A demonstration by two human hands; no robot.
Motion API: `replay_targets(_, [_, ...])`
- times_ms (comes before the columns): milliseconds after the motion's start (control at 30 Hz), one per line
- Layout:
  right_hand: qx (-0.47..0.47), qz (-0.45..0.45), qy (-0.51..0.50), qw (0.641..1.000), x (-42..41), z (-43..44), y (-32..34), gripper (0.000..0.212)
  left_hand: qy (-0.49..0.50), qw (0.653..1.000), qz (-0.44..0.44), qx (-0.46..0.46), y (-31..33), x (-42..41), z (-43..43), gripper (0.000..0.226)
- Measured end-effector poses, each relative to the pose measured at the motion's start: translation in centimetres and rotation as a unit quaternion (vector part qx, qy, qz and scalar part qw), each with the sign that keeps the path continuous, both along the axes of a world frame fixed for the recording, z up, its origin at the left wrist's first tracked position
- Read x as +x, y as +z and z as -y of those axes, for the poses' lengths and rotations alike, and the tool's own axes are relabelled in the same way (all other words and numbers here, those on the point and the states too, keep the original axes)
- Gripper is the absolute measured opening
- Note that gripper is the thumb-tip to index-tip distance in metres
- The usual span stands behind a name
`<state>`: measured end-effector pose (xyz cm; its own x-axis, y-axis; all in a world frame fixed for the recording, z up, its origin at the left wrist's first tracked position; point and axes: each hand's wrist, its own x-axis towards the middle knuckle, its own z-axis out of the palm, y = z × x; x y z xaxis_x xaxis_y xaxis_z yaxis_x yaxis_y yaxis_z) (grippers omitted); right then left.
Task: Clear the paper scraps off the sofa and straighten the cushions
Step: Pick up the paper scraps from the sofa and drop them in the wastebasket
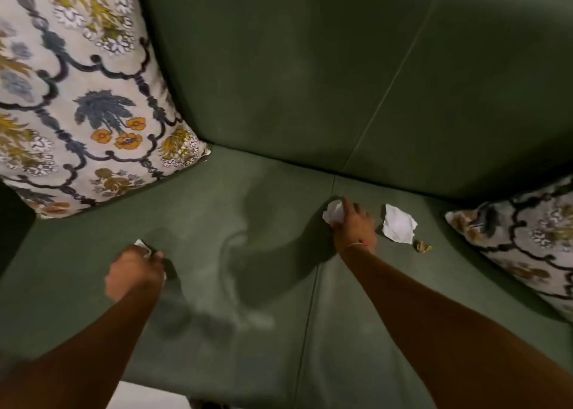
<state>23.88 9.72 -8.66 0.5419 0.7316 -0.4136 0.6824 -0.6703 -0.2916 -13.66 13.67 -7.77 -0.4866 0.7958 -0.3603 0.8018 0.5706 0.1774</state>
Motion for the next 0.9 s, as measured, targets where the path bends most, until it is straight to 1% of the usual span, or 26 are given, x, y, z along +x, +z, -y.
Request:
replay_targets(67, [0.017, 0.045, 0.027, 0.998, 0.5, 0.4, -0.9, 0.039, -0.011, 1.000, -0.019, -0.006, -0.3, -0.4, 0.1, 0.017])
replay_targets(133, [0.041, 0.056, 0.035, 0.997, 0.7, 1.0, -1.1, 0.026, -0.022, 1.000, -0.011, -0.004, -0.2, -0.5, 0.2, 0.012])
replay_targets(233, [0.035, 0.026, 0.057, 0.997, 2.0, 2.2, -0.5, 0.021, -0.057, 0.998, 0.002, 0.034, 0.4, 1.9, 0.0, 0.013])
replay_targets(267, [0.038, 0.004, 0.061, 0.997, 2.3, 2.8, -0.2, 0.022, -0.079, 0.996, 0.007, 0.045, 0.7, 3.2, -0.1, 0.014])
replay_targets(333, [0.063, -0.045, 0.038, 0.996, 3.4, 4.3, 0.6, 0.020, -0.156, 0.985, 0.031, 0.067, 1.4, 6.9, -0.8, 0.015])
replay_targets(400, [0.097, -0.066, -0.023, 0.993, 4.8, 6.4, 1.4, 0.022, -0.233, 0.964, 0.079, 0.097, 2.0, 11.6, -1.3, 0.011])
replay_targets(433, [0.110, -0.068, -0.062, 0.990, 5.6, 7.5, 1.7, 0.027, -0.266, 0.951, 0.112, 0.106, 2.3, 14.1, -1.5, 0.010])
replay_targets(500, [0.127, -0.069, -0.136, 0.980, 7.7, 10.0, 2.4, 0.045, -0.326, 0.924, 0.173, 0.104, 2.9, 19.9, -1.6, 0.009])
replay_targets(567, [0.129, -0.055, -0.167, 0.976, 10.1, 12.3, 2.8, 0.061, -0.378, 0.895, 0.220, 0.084, 3.6, 25.6, -1.3, 0.013])
replay_targets(633, [0.096, -0.044, -0.165, 0.981, 12.2, 13.6, 2.7, 0.071, -0.435, 0.866, 0.240, 0.061, 4.0, 30.8, -0.8, 0.026])
replay_targets(733, [0.015, -0.054, -0.154, 0.986, 14.8, 13.9, 1.8, 0.077, -0.530, 0.821, 0.212, 0.034, 3.9, 37.3, -0.3, 0.046])
replay_targets(800, [-0.009, -0.072, -0.153, 0.985, 15.7, 13.1, 1.3, 0.077, -0.581, 0.797, 0.168, 0.006, 3.4, 40.4, -0.5, 0.056])
replay_targets(867, [-0.003, -0.074, -0.144, 0.987, 16.2, 12.4, 0.8, 0.070, -0.612, 0.781, 0.121, -0.028, 2.6, 42.8, -0.6, 0.059])
replay_targets(900, [0.000, -0.069, -0.135, 0.988, 16.3, 12.2, 0.6, 0.063, -0.626, 0.772, 0.098, -0.043, 2.1, 43.5, -0.6, 0.059])
